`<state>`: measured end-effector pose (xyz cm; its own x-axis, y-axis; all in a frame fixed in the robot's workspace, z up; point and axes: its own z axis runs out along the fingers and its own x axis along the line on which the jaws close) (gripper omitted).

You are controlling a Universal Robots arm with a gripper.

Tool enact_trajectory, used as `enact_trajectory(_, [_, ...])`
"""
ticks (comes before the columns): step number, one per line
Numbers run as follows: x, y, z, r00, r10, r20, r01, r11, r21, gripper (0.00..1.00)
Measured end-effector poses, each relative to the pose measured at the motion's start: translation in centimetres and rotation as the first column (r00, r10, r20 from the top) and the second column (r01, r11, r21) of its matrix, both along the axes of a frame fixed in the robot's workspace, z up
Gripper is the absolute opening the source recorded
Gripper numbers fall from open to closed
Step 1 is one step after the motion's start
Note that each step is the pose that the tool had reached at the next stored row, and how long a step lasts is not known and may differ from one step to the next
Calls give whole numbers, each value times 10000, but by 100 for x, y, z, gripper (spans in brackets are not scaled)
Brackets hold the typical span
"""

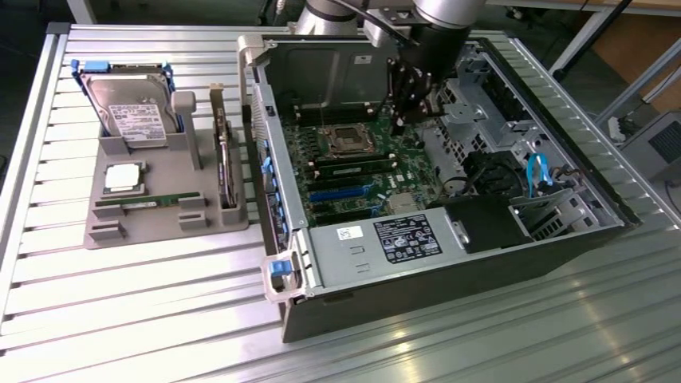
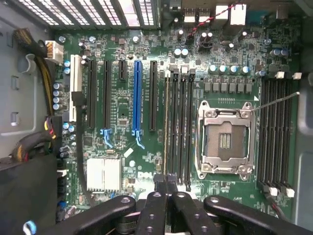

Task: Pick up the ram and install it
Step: 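Press down the ram until it locks into place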

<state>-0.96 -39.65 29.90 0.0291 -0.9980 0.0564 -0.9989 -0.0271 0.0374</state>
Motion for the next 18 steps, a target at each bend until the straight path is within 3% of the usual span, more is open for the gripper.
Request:
enact_trajectory(16, [5,0,1,10000,0,0,0,10000,0,10])
enact_trajectory(18, [5,0,0,9993,-379,0,379,9993,-1,10])
